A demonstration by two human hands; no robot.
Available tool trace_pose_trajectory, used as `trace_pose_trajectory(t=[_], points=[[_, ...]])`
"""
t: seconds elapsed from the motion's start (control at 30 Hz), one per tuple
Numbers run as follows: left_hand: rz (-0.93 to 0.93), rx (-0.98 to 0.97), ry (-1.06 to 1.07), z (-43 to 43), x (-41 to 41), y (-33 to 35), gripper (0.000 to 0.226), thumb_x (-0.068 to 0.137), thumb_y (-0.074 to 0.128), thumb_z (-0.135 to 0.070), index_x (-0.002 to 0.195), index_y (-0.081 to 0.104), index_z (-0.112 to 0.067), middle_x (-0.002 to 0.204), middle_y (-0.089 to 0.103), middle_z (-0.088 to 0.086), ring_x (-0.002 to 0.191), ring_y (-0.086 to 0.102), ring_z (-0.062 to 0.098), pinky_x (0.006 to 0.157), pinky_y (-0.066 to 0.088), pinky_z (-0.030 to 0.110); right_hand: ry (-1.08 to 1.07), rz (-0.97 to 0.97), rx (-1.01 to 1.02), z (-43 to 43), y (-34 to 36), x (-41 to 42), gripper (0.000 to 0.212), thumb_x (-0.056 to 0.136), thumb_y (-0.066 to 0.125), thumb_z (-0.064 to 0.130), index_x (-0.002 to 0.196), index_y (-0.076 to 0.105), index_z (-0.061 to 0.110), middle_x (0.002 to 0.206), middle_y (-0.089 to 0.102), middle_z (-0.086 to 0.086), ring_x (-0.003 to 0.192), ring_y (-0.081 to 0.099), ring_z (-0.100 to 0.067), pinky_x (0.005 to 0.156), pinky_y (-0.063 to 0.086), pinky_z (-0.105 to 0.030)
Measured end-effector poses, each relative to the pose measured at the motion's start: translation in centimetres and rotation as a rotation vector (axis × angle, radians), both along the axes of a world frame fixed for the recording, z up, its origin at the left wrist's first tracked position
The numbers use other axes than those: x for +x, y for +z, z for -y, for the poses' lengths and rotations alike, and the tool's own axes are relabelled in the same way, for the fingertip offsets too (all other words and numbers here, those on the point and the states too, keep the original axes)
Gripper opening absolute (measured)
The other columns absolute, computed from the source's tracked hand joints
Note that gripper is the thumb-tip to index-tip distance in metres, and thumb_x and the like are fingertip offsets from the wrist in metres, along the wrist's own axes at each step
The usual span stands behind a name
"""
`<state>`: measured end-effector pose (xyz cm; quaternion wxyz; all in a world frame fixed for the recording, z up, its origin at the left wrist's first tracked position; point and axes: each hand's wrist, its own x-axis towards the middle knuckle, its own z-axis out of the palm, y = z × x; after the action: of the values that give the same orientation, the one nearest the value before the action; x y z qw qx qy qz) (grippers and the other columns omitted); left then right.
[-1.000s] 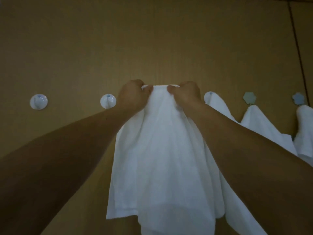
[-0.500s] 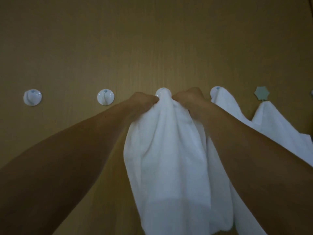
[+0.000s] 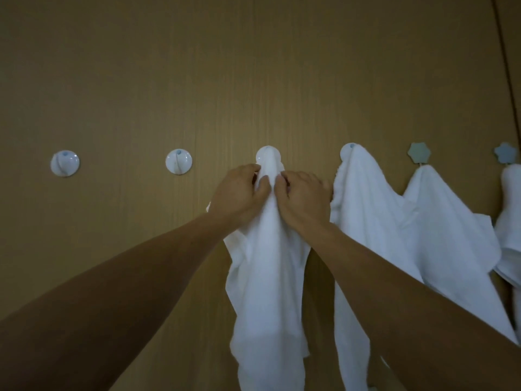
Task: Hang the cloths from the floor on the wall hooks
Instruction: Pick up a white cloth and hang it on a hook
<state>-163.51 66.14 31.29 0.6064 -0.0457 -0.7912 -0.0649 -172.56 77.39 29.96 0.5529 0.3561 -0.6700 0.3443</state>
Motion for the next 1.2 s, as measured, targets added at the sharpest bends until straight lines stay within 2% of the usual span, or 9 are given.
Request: trace_pose_trajectory(t=[0.13, 0.27, 0.43, 0.53, 0.63, 0.77, 0.9, 1.0, 1.2], points=[[0.115, 0.17, -0.057, -0.6, 0.3, -0.4, 0.044, 0.092, 0.054, -0.034, 0.128, 0.053, -0.01, 0.112, 0.064, 0.001, 0.097, 0.06, 0.015, 0.078, 0.042, 0.024, -0.072, 0.081, 0.014, -0.5, 0.1, 0.7, 0.052, 0.09, 0.036, 0.059, 0.092, 0.07, 0.02, 0.082, 0.069, 0.004, 0.085, 0.059, -0.018, 0.088, 0.032, -0.038], [0.303, 0.415, -0.29, -0.6, 1.4, -0.3, 0.043, 0.085, 0.065, -0.027, 0.125, 0.051, -0.017, 0.11, 0.062, -0.005, 0.093, 0.06, 0.007, 0.071, 0.045, 0.018, -0.143, 0.262, 0.153, -1.0, 0.9, 1.5, 0.051, 0.084, 0.04, 0.064, 0.077, 0.067, 0.02, 0.071, 0.063, 0.004, 0.078, 0.058, -0.018, 0.089, 0.034, -0.041], [0.578, 0.554, -0.589, -0.9, 3.1, -2.3, 0.051, 0.074, 0.061, 0.003, 0.121, 0.056, -0.018, 0.104, 0.07, 0.007, 0.094, 0.069, 0.024, 0.072, 0.056, 0.034, 0.323, 0.548, 0.215, -0.6, 0.8, 2.6, 0.015, 0.088, 0.058, 0.032, 0.088, 0.064, 0.018, 0.087, 0.066, 0.001, 0.086, 0.064, -0.019, 0.08, 0.05, -0.036], [0.72, 0.622, -0.666, 0.2, 3.9, -4.1, 0.052, 0.065, 0.062, -0.004, 0.117, 0.06, -0.011, 0.103, 0.072, 0.008, 0.094, 0.069, 0.028, 0.074, 0.056, 0.038, 0.604, 0.622, 0.202, -2.8, 0.2, 2.3, 0.019, 0.074, 0.063, 0.038, 0.091, 0.057, 0.035, 0.089, 0.066, 0.01, 0.082, 0.066, -0.011, 0.063, 0.05, -0.029], [0.77, 0.699, -0.555, 0.9, 3.7, -6.0, 0.059, 0.063, 0.063, -0.008, 0.122, 0.059, -0.009, 0.117, 0.067, 0.012, 0.108, 0.063, 0.033, 0.095, 0.049, 0.051, 0.624, 0.667, 0.252, -3.6, -1.7, 1.4, 0.032, 0.074, 0.06, 0.044, 0.104, 0.059, 0.034, 0.1, 0.067, 0.009, 0.091, 0.066, -0.014, 0.074, 0.053, -0.034], [0.787, 0.568, -0.335, -0.3, 2.8, -6.1, 0.041, 0.078, 0.075, -0.023, 0.117, 0.062, -0.018, 0.113, 0.067, 0.001, 0.1, 0.064, 0.019, 0.081, 0.055, 0.032, 0.423, 0.58, 0.231, -3.0, -3.1, 1.4, 0.045, 0.078, 0.06, 0.043, 0.117, 0.055, 0.022, 0.104, 0.065, 0.004, 0.094, 0.063, -0.017, 0.085, 0.053, -0.043], [0.392, 0.36, 0.136, -1.6, 2.4, -4.6, 0.075, 0.066, 0.072, -0.063, 0.122, 0.051, -0.018, 0.115, 0.057, -0.001, 0.106, 0.057, 0.021, 0.085, 0.05, 0.037, 0.256, 0.484, 0.204, -2.6, -2.7, 2.6, 0.063, 0.076, 0.059, 0.045, 0.129, 0.041, 0.016, 0.11, 0.062, -0.001, 0.095, 0.061, -0.022, 0.082, 0.052, -0.045], [0.146, 0.14, 0.128, -1.3, 2.3, -4.9, 0.082, 0.077, 0.064, -0.051, 0.143, 0.03, -0.014, 0.136, 0.045, 0.008, 0.122, 0.044, 0.025, 0.095, 0.036, 0.034, 0.25, 0.455, 0.197, -2.5, -3.6, 2.8, 0.061, 0.086, 0.053, 0.048, 0.135, 0.038, 0.015, 0.121, 0.06, -0.003, 0.104, 0.06, -0.023, 0.088, 0.05, -0.045], [0.341, 0.128, 0.24, -0.1, 2.8, -6.8, 0.066, 0.094, 0.043, -0.025, 0.152, 0.013, -0.018, 0.15, 0.031, 0.011, 0.133, 0.034, 0.029, 0.108, 0.032, 0.043, 0.308, 0.488, 0.313, -2.4, -6.6, 3.9, 0.079, 0.089, 0.056, 0.051, 0.148, 0.023, 0.009, 0.147, 0.041, -0.008, 0.131, 0.044, -0.024, 0.106, 0.04, -0.043]])
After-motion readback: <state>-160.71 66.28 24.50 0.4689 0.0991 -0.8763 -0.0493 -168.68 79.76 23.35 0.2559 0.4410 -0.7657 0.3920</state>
